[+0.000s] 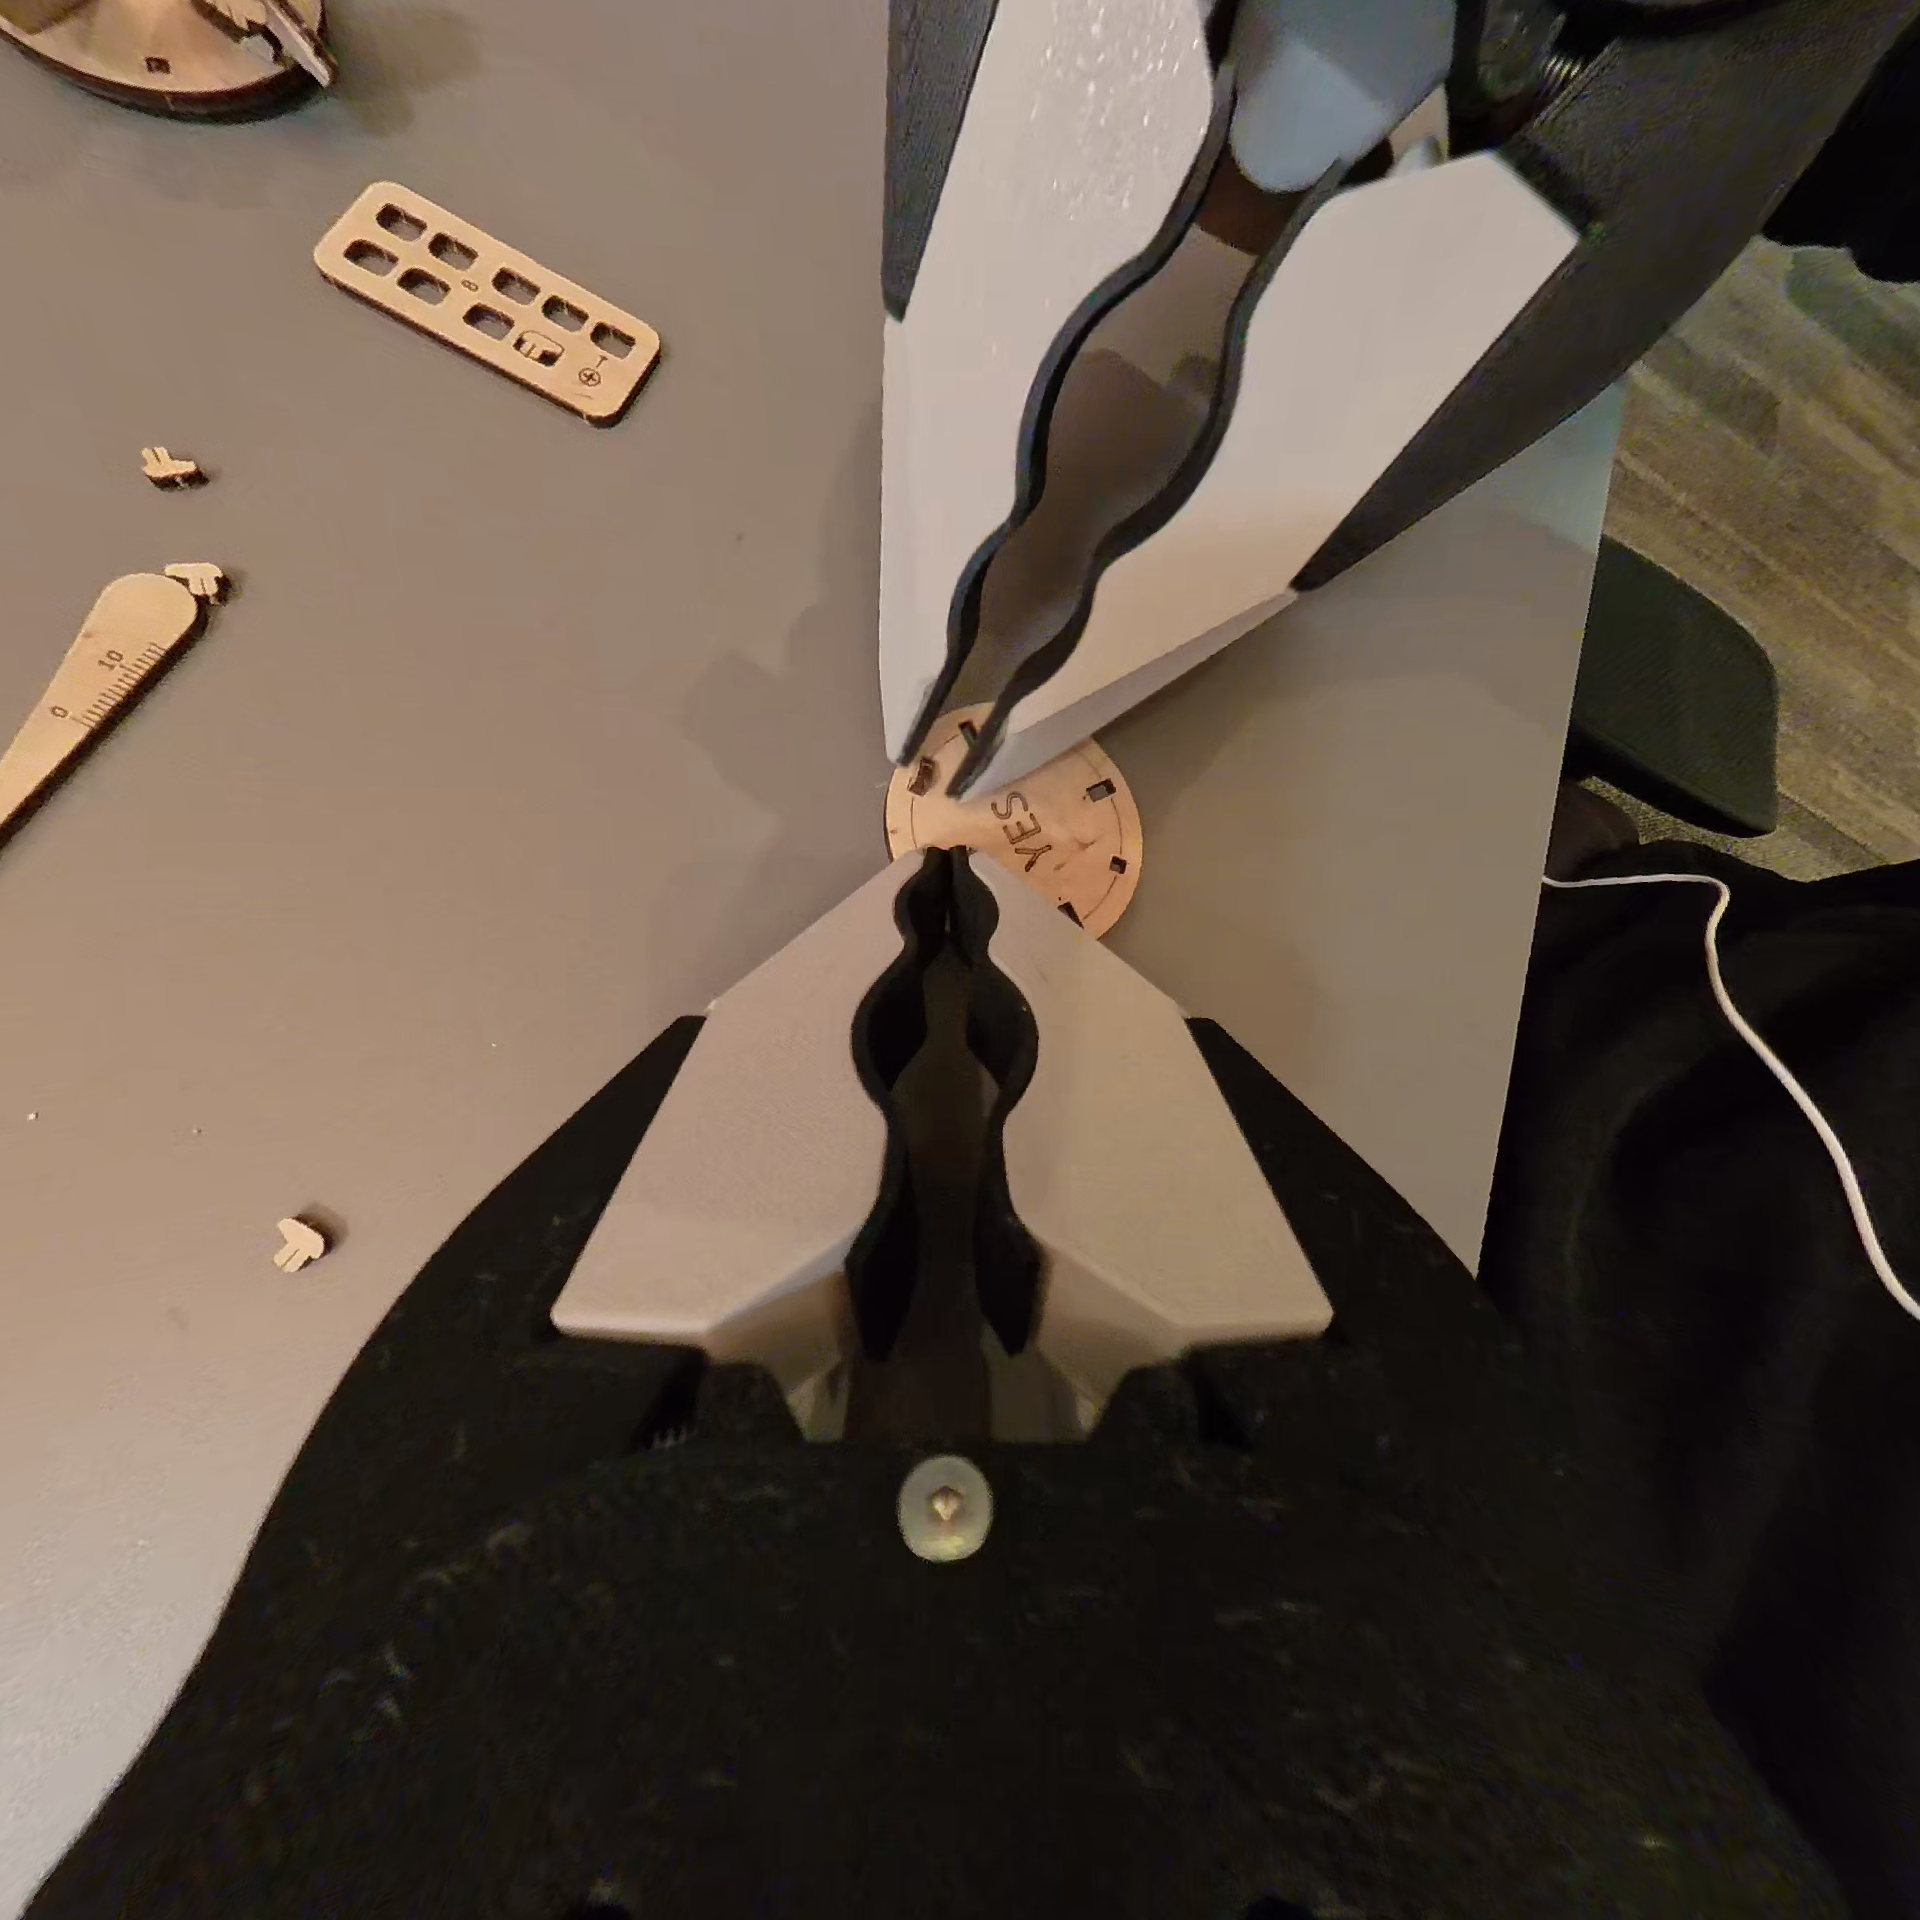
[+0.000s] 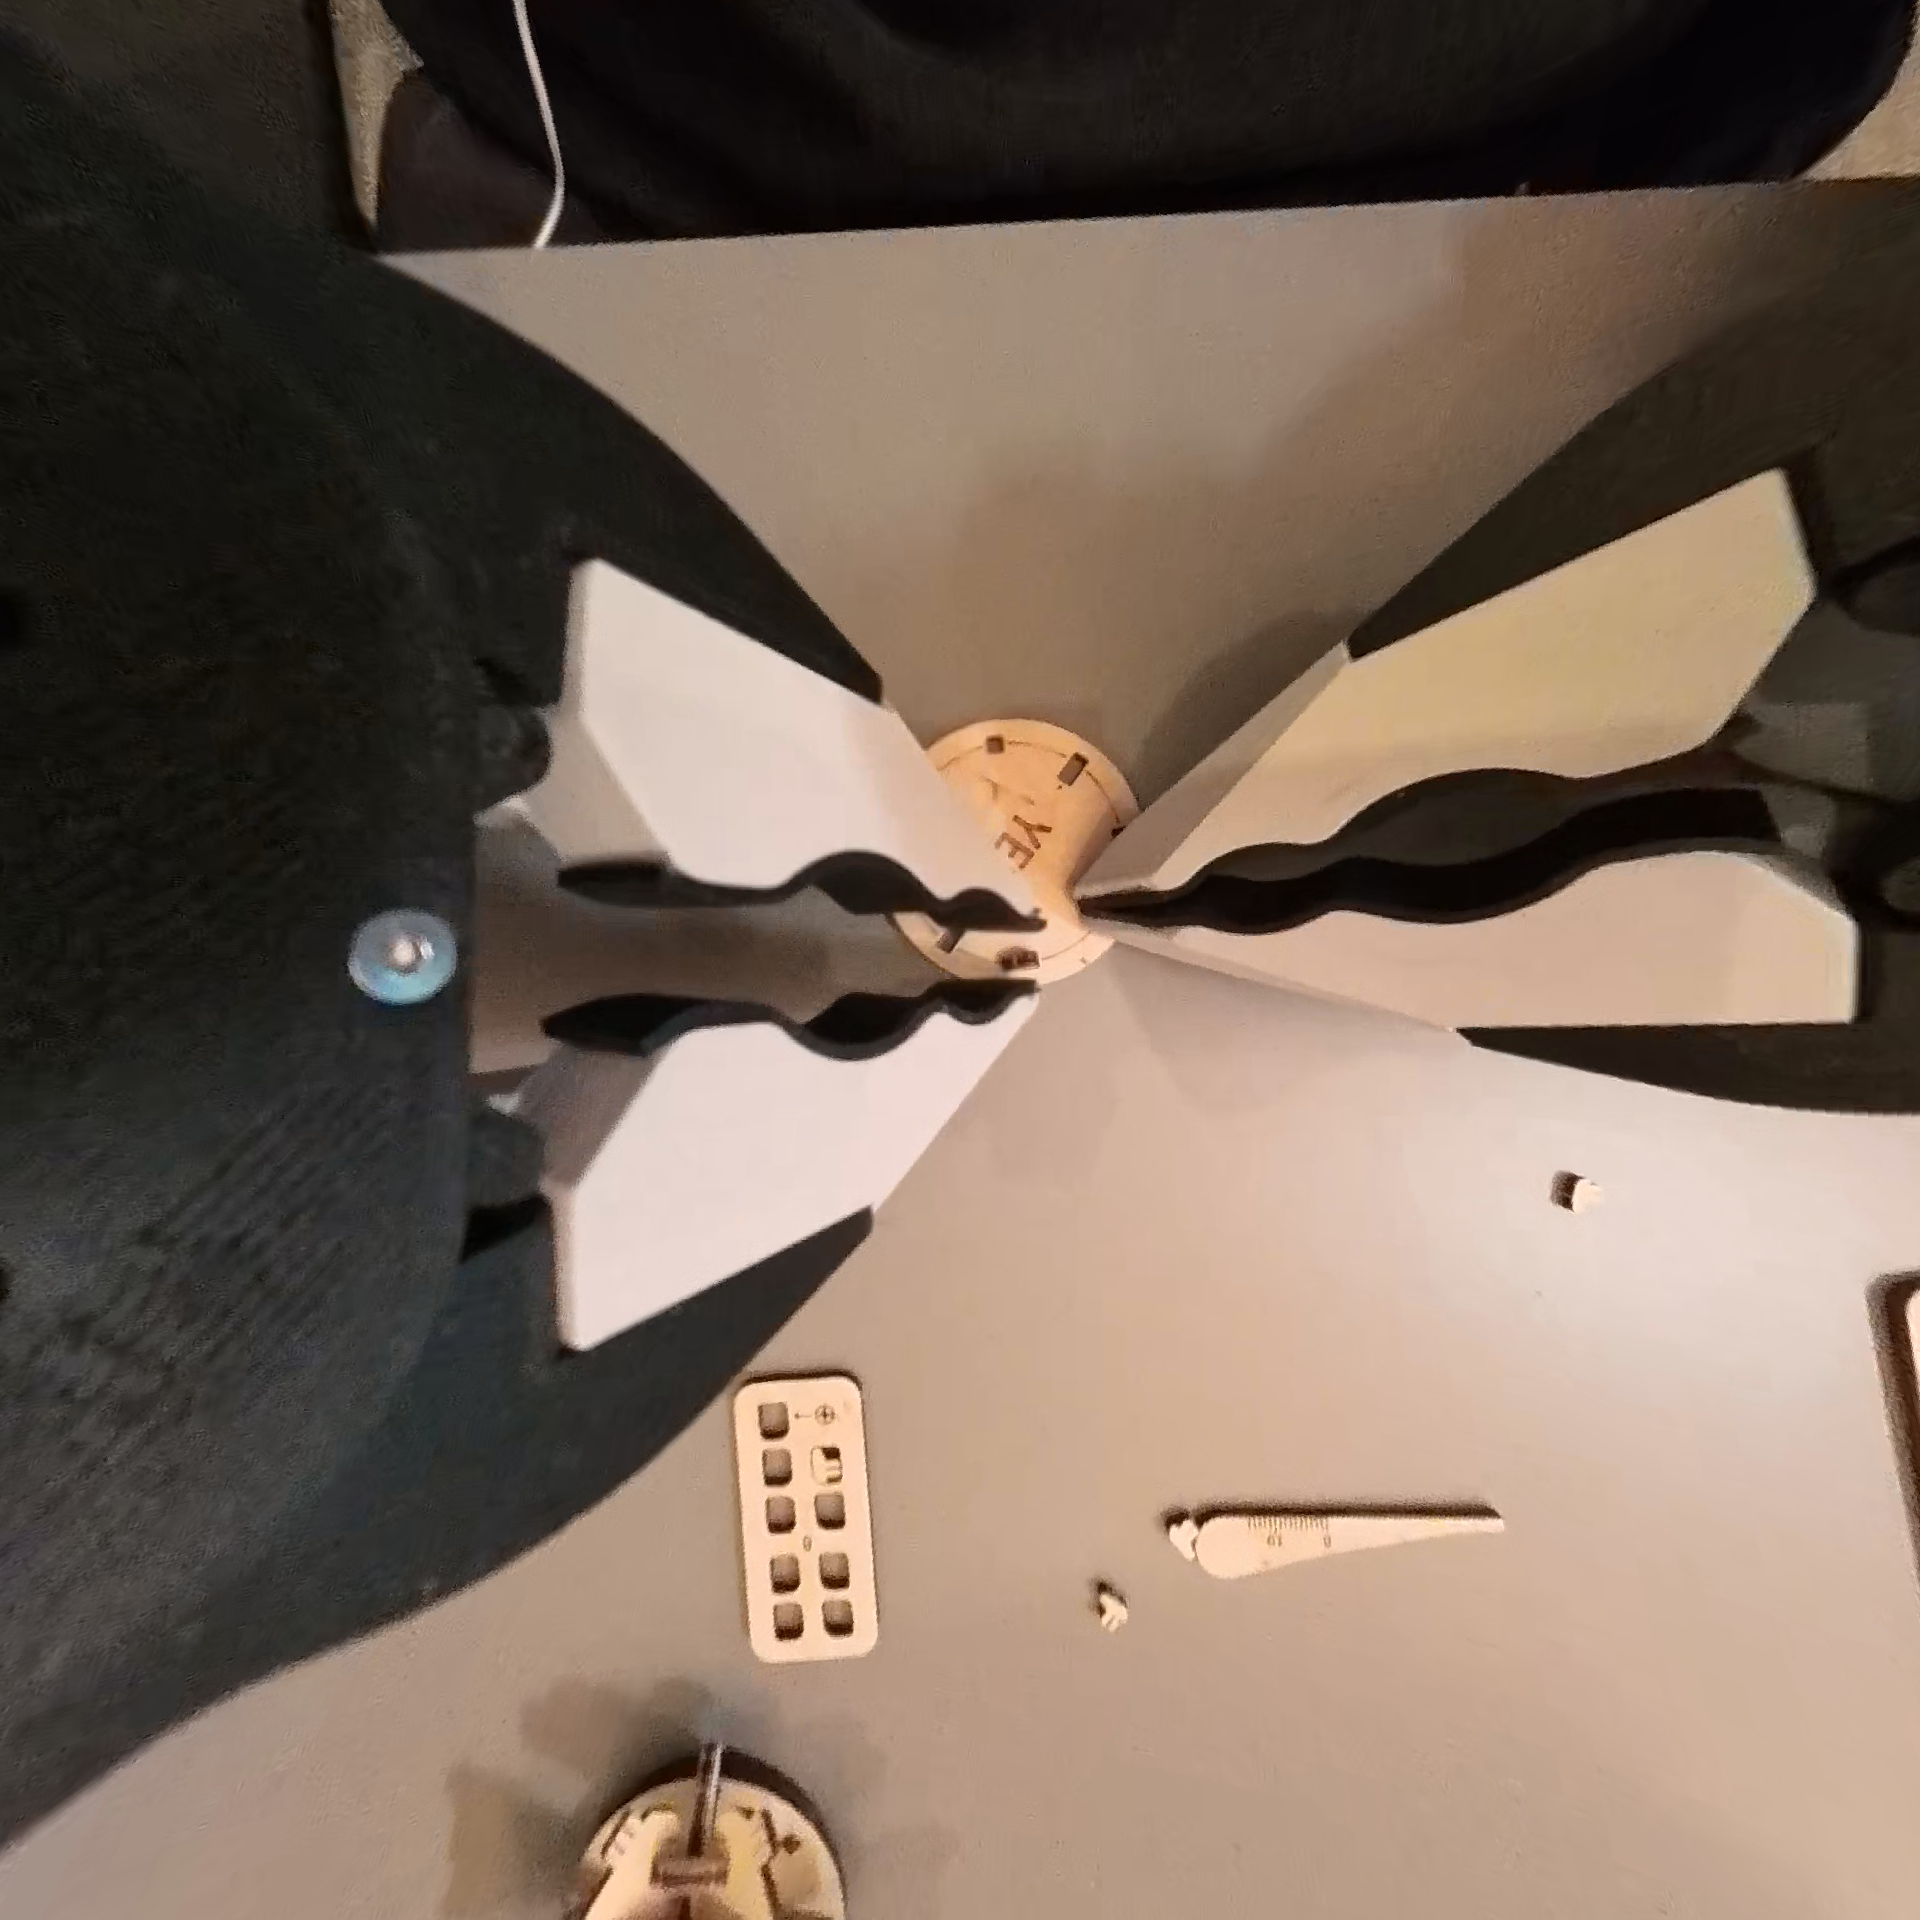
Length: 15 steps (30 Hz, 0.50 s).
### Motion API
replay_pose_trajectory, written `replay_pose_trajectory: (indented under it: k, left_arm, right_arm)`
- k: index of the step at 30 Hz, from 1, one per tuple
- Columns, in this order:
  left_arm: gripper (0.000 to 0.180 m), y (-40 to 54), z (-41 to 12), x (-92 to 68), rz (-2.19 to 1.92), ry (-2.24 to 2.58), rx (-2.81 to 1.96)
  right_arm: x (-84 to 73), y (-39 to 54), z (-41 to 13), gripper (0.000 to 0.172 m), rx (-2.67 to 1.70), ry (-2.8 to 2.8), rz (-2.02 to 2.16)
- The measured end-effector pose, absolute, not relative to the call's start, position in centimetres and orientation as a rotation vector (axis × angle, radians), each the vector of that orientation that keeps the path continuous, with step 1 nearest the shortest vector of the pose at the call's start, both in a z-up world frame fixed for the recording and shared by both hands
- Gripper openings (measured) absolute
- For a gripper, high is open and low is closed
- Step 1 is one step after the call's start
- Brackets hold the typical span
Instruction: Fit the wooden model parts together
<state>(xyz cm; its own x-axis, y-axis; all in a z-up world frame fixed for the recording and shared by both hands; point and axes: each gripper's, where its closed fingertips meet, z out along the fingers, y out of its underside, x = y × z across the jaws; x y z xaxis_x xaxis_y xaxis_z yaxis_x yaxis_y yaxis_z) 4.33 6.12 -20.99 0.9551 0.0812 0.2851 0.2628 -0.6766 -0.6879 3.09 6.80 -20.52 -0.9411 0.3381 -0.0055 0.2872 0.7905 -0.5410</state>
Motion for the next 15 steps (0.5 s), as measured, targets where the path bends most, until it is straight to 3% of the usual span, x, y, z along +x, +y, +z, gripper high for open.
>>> replay_pose_trajectory:
  k: [11, 15]
  left_arm:
    - [0.001, 6.1, -21.0, 4.4, -0.282, -0.233, -2.311]
    - [0.001, 6.0, -21.0, 4.5, -0.275, -0.221, -2.315]
  right_arm:
    - [2.9, 6.6, -20.7, 0.0, -0.436, -2.84, 0.791]
    - [3.5, 5.7, -18.9, 0.0, -0.752, -2.802, 1.289]
